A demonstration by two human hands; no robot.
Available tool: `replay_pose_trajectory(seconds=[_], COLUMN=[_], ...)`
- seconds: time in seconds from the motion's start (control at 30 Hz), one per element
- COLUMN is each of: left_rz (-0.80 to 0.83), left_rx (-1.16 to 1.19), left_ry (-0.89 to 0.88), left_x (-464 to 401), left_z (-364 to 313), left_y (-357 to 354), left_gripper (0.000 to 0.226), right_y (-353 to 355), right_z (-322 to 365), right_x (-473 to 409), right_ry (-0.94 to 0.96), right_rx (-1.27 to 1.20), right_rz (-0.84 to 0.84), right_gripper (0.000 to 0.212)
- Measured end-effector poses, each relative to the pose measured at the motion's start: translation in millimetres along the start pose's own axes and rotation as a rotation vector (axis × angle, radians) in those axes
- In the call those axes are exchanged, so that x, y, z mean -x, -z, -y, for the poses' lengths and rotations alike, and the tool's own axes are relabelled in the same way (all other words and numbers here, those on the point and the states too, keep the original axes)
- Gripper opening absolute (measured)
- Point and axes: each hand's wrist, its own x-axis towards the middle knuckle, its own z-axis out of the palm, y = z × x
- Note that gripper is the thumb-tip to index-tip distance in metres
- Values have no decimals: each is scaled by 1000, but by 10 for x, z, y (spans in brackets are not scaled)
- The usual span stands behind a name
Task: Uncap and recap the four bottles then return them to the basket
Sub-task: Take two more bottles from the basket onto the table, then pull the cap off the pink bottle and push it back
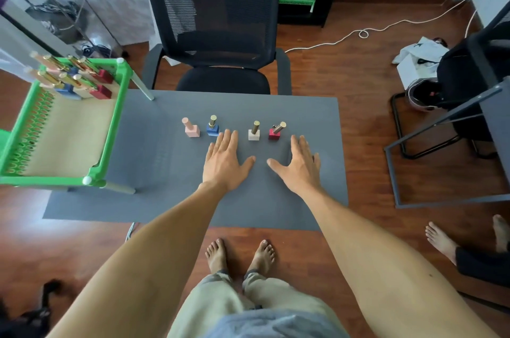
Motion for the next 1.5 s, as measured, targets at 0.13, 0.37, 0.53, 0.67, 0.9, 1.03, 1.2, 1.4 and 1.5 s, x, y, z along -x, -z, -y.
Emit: replay_pose_trajectory(seconds=[0.13,0.37,0.53,0.67,0.9,1.03,1.2,1.4,1.5], left_rz=[21,-15,20,43,76,98,89,22,-26], left_rx=[-43,-93,-122,-109,-126,-127,-97,-78,-82], left_ry=[49,33,45,39,54,72,61,40,29], left_x=[175,280,279,261,205,181,157,188,226], left_z=[221,746,1065,1275,1556,1661,1775,1867,1887], left_y=[126,472,628,704,718,578,329,43,-48], left_gripper=[93,96,96,92,94,96,98,96,94], right_y=[-80,-253,-367,-464,-625,-740,-883,-1004,-1055], right_z=[147,573,953,1216,1476,1615,1818,2024,2102], right_x=[188,381,439,460,401,274,47,-188,-258], right_ry=[9,35,64,121,107,151,170,186,191], right_rx=[-6,16,16,4,-85,-176,-295,-283,-247], right_rz=[-5,-62,-85,-116,-38,-23,28,59,40], right_gripper=[102,102,98,93,67,49,53,64,65])
